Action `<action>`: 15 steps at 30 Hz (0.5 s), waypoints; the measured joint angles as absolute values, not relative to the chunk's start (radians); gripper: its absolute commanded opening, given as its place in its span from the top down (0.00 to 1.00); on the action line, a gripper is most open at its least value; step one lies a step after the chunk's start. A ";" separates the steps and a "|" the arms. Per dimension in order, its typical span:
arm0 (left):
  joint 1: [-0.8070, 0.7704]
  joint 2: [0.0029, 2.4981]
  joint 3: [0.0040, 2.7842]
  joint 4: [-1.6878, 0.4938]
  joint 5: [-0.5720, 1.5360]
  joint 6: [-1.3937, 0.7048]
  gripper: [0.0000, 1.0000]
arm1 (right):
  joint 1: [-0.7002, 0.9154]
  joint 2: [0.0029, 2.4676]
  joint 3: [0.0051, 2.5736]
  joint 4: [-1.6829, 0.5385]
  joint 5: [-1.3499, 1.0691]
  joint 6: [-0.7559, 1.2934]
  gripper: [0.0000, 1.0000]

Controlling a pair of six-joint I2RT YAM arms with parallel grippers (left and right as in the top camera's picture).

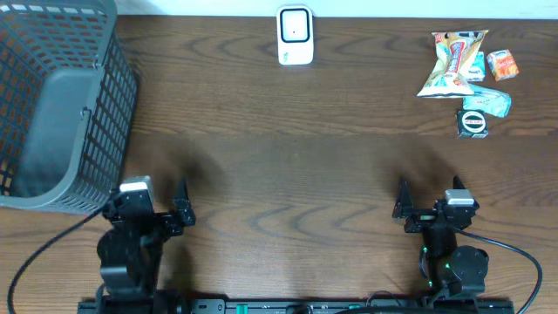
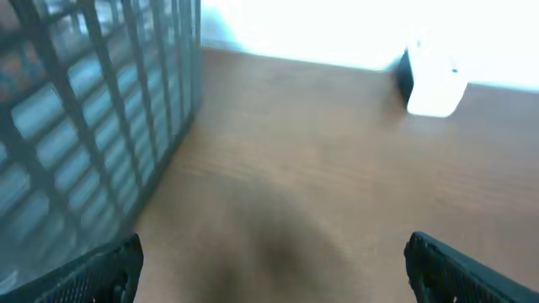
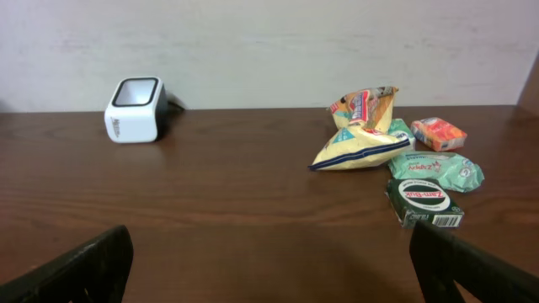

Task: Scan the item barcode

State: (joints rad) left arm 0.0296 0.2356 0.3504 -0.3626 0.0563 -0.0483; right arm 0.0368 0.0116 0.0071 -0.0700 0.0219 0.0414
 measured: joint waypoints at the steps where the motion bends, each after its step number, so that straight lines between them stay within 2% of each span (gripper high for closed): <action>1: 0.030 0.206 0.323 -0.324 0.062 -0.047 0.02 | 0.037 0.012 0.007 -0.070 0.022 0.041 0.01; 15: 0.030 0.012 0.017 0.087 0.131 -0.012 0.02 | 0.037 0.012 0.007 -0.070 0.022 0.041 0.01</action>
